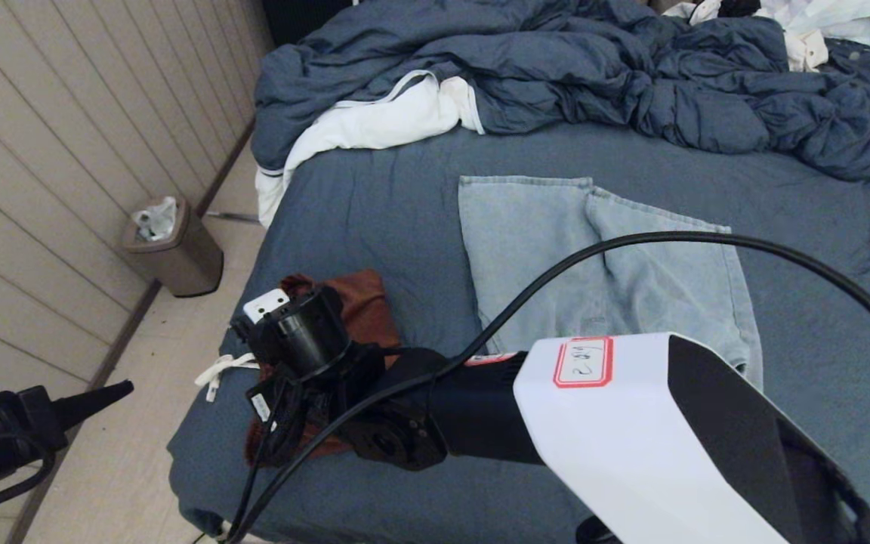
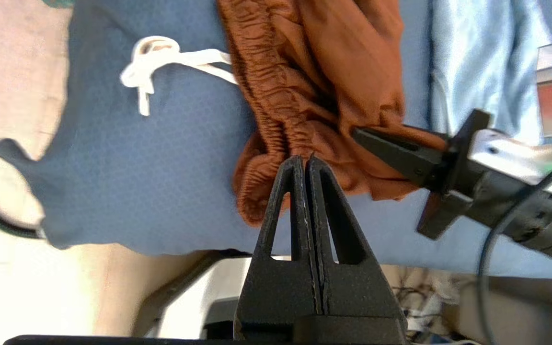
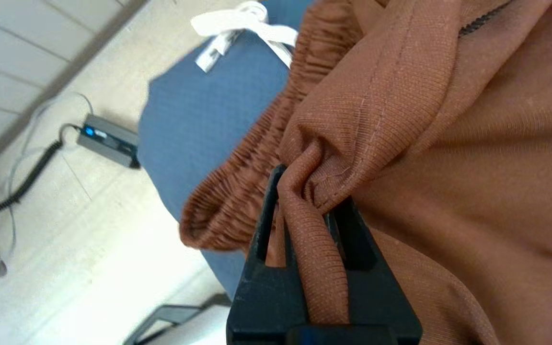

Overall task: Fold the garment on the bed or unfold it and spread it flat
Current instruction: Fold the brown shorts

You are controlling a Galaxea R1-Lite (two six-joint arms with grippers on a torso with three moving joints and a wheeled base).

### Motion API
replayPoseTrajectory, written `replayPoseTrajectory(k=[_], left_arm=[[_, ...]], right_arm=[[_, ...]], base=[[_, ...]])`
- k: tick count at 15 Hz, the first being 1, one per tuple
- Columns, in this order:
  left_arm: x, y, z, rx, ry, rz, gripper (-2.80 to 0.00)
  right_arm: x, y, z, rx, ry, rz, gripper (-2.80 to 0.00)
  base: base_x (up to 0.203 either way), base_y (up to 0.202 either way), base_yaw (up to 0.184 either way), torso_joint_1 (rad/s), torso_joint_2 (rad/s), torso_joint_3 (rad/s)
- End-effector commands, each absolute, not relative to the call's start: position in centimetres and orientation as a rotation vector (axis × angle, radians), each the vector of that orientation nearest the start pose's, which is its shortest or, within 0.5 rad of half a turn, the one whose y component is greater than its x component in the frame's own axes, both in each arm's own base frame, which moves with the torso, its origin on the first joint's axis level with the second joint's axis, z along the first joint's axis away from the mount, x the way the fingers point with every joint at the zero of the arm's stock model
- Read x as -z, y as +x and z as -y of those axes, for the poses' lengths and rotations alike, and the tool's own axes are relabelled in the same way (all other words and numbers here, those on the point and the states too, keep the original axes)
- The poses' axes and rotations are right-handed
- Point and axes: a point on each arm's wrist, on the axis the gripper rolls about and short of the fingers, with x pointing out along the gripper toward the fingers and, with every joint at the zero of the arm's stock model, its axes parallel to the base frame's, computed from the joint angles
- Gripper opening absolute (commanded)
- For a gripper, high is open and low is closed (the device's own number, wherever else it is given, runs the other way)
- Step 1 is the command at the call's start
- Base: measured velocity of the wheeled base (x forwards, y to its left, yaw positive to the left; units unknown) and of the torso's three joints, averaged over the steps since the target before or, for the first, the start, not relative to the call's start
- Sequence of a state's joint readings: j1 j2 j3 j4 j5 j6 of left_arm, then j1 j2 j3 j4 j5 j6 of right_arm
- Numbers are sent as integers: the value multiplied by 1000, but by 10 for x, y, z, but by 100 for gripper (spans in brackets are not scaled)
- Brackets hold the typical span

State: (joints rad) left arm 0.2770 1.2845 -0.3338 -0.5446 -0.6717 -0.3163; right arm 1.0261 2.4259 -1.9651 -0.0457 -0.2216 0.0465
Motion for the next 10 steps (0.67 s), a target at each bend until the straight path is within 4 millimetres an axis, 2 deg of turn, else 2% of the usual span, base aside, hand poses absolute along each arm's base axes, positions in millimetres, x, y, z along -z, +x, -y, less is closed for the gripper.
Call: replayPoseTrajectory(k=[1,3,6,9,10], left_arm=[[-152,167,-33,336,-526,-424,-280],[-153,168,-33,340,-530,-406,-280],[-154,168,-34,338,-530,-400,-280],[-155,168,-34,336,-544,-395,-280],[-156,168,-34,336,-543,-393,-280]], right_arm=[[-146,263,-438,-787,-199,-349,-280],[-153,248,-445,-798,-201,-320,-280],[-144,232,-456,-833,-223,-331,-280],[-136,229,-459,-836,-239,-348,-280],[-134,230,-459,-822,-246,-350,0]], base=[[0,0,0,0,0,0],[0,0,0,0,0,0],[0,0,0,0,0,0],[0,0,0,0,0,0],[0,0,0,0,0,0]])
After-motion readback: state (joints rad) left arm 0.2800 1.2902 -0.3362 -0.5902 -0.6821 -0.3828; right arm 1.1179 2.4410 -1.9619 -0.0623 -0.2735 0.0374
